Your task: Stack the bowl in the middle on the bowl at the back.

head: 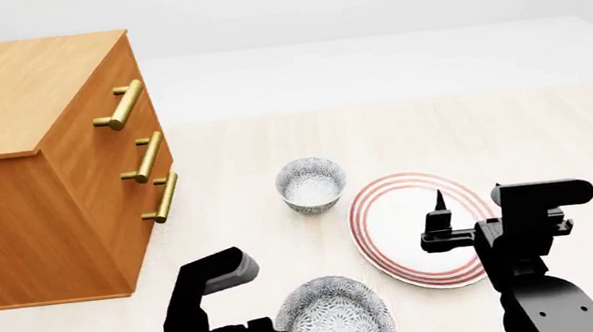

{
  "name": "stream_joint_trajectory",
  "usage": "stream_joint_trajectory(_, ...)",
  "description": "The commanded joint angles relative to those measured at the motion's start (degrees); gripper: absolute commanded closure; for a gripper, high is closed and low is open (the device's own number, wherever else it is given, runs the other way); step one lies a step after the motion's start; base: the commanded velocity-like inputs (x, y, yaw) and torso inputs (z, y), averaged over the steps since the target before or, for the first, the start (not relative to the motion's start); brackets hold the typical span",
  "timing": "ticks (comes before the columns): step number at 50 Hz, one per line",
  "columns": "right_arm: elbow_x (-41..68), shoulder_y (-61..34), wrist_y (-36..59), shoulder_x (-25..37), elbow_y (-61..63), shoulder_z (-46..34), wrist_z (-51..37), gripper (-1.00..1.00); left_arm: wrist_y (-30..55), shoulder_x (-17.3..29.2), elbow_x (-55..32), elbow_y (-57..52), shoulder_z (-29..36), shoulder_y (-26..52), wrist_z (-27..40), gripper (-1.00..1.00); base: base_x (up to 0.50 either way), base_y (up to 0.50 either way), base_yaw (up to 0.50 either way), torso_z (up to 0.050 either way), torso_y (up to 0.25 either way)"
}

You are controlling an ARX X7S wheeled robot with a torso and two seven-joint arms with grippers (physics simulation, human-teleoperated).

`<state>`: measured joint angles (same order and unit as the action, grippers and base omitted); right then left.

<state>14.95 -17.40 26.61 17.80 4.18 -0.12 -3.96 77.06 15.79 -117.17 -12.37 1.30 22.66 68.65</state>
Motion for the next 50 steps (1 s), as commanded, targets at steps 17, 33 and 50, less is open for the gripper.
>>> stream_joint_trajectory(17, 0.9, 0.72, -1.03, 0.03, -0.17, 0.21, -0.26, -1.0, -3.8, -0.47, -1.04, 5.62, 4.07, -1.54, 0.06, 1.0, 0.0, 0.0, 0.0, 0.0, 0.0)
stream_joint_trajectory(33, 1.03, 0.68, -1.43, 0.13, -0.66, 0.06, -0.58, -1.0, -4.49, -0.24, -0.72, 6.16, 5.59, -1.59, -0.77, 1.0, 0.0, 0.0, 0.0, 0.0, 0.001)
stream_joint_trajectory(50, 1.12, 0.46, -1.73, 0.24, -1.51, -0.52, -0.56, -1.0, -5.19, 0.18, -0.23, 6.61, 6.3, -1.01, -2.44, 1.0, 0.0, 0.0, 0.0, 0.0, 0.0)
